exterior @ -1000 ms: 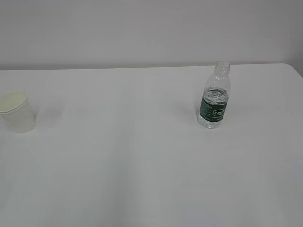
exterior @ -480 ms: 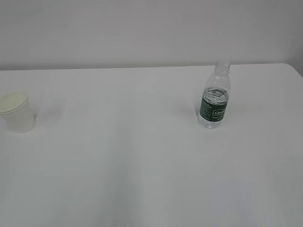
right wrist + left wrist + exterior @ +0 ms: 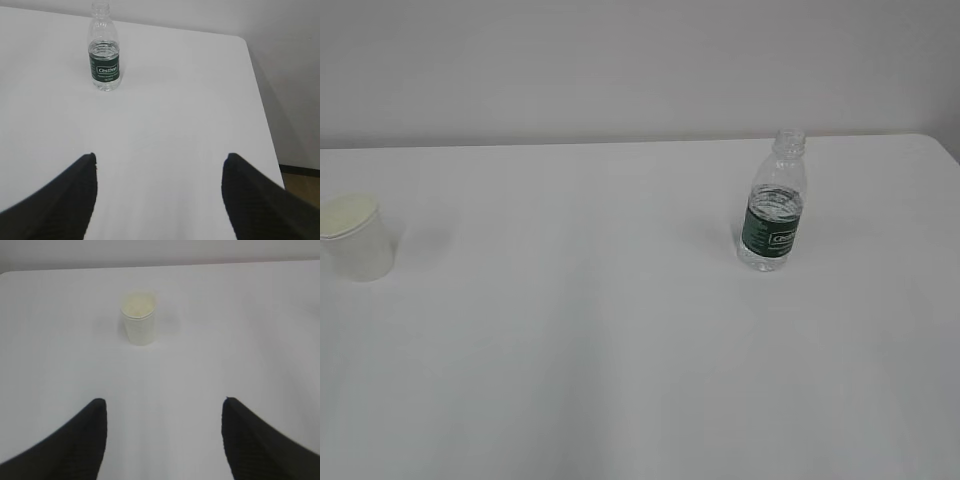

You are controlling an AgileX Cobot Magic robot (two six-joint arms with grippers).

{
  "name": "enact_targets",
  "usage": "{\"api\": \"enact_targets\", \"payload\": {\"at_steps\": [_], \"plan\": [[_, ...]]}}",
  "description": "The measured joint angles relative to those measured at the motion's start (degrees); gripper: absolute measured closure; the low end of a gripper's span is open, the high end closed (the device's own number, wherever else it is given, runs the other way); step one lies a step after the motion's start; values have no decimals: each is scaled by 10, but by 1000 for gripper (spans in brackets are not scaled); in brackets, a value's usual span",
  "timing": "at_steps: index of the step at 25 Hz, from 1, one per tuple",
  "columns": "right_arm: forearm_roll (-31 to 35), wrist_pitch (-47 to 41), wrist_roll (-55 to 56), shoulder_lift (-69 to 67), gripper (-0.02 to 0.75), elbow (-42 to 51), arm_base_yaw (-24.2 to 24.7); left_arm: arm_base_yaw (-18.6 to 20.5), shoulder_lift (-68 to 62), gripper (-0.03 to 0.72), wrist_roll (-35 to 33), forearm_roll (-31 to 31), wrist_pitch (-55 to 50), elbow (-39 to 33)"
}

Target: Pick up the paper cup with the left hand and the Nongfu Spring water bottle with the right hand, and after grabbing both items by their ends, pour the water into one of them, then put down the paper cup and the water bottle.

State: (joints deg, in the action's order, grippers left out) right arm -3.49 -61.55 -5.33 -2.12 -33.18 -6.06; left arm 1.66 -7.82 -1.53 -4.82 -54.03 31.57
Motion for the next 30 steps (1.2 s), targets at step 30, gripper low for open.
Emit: {"api": "enact_targets", "payload": {"at_steps": [30], "plan": [[20, 157, -13, -147, 148, 0, 0, 0, -113, 183, 0, -4, 127, 0]]}}
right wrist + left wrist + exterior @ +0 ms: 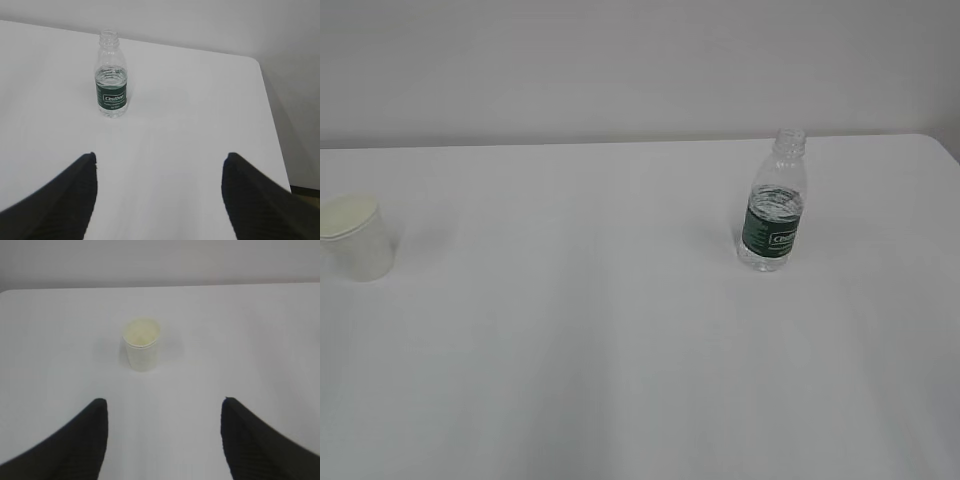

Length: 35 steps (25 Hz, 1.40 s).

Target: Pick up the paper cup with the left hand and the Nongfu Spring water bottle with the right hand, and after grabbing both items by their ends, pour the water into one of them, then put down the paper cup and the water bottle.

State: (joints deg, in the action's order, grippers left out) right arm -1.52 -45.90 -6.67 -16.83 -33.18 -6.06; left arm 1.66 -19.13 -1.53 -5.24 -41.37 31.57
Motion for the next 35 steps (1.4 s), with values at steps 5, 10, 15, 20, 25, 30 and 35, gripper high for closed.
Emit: {"api": "enact_targets", "payload": {"at_steps": [5, 10, 15, 20, 25, 30, 35], "plan": [[1, 29, -1, -27, 148, 0, 0, 0, -24, 183, 0, 0, 35, 0], [10, 63, -18, -60, 148, 0, 0, 0, -46, 183, 0, 0, 63, 0], [30, 102, -38, -97, 148, 0, 0, 0, -68, 183, 0, 0, 88, 0], [40, 141, -52, -134, 148, 0, 0, 0, -93, 183, 0, 0, 112, 0], [46, 181, -61, -169, 148, 0, 0, 0, -106, 183, 0, 0, 146, 0], [48, 222, -62, -200, 148, 1, 0, 0, -108, 183, 0, 0, 180, 0], [49, 251, -63, -236, 148, 2, 0, 0, -136, 183, 0, 0, 190, 0]]}}
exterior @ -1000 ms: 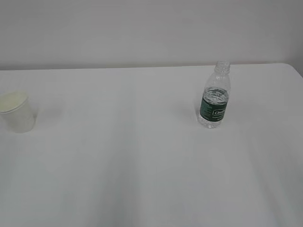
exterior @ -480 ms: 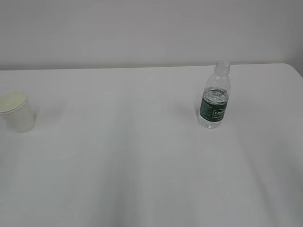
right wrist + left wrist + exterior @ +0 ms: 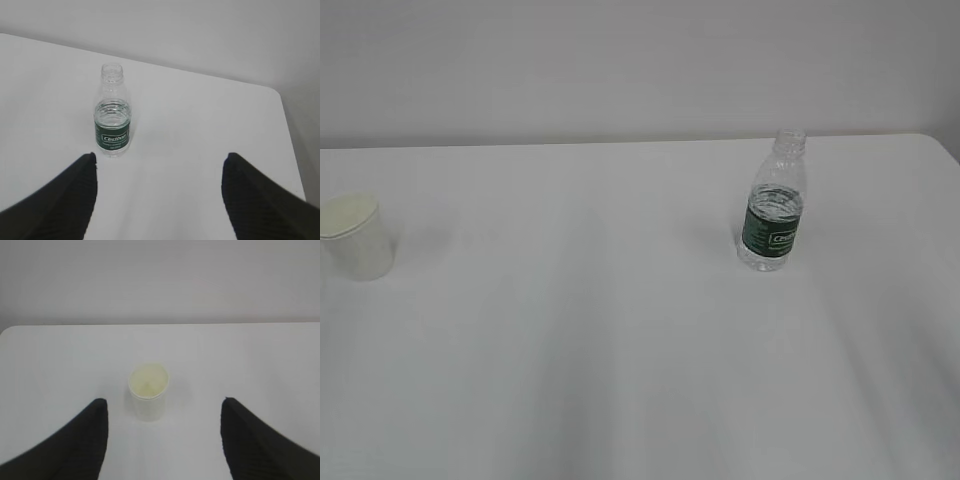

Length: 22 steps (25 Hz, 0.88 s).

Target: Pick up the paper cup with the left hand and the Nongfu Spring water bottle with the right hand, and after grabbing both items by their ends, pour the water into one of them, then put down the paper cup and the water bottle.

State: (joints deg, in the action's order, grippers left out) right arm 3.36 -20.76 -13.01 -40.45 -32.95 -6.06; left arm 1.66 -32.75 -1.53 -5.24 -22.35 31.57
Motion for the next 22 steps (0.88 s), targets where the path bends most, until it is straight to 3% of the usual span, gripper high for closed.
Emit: {"api": "enact_targets", "payload": {"at_steps": [15, 22], "plan": [[0, 98, -23, -92, 148, 0, -3, 0, -114, 183, 0, 0, 97, 0], [-1, 152, -27, -149, 148, 0, -48, 0, -191, 183, 0, 0, 159, 0]]}}
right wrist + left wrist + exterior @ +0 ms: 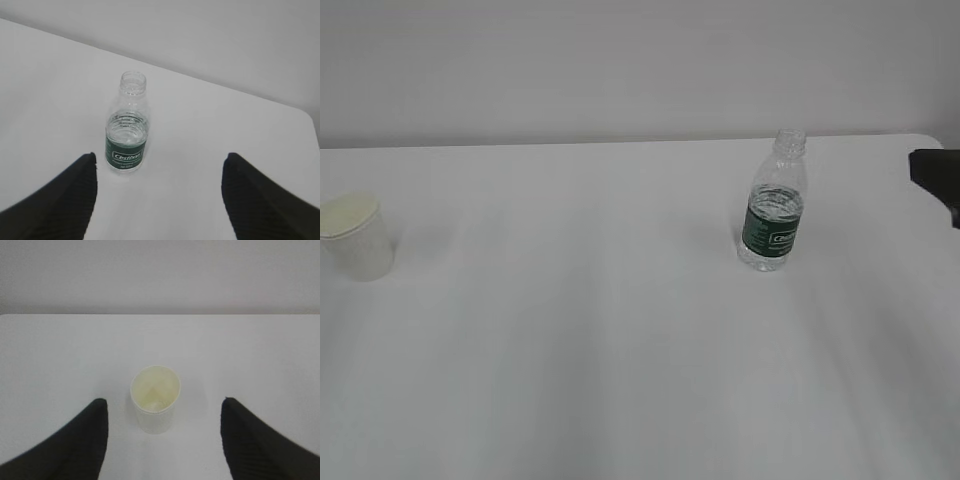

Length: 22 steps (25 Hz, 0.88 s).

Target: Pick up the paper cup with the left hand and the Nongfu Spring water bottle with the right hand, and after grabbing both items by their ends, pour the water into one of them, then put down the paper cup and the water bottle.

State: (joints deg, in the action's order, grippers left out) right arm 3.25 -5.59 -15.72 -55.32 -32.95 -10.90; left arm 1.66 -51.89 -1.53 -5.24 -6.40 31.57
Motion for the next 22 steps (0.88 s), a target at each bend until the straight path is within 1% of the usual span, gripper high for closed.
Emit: {"api": "enact_targets", "payload": {"at_steps": [3, 7, 11, 16, 19, 22], "plan": [[0, 17, 0, -27, 148, 0, -4, 0, -25, 183, 0, 0, 20, 0], [0, 65, 3, -47, 148, 16, -4, 0, -45, 183, 0, -3, 45, -7], [0, 115, 16, -52, 148, 47, -4, 0, -51, 183, 0, -19, 91, -37], [0, 150, 32, -52, 148, 79, -4, -4, -51, 183, 0, -30, 143, -72], [0, 161, 41, -52, 148, 90, -4, -14, -51, 183, 0, -30, 168, -87], [0, 173, 47, -52, 148, 98, -4, -37, -51, 183, 0, -37, 198, -109]]}}
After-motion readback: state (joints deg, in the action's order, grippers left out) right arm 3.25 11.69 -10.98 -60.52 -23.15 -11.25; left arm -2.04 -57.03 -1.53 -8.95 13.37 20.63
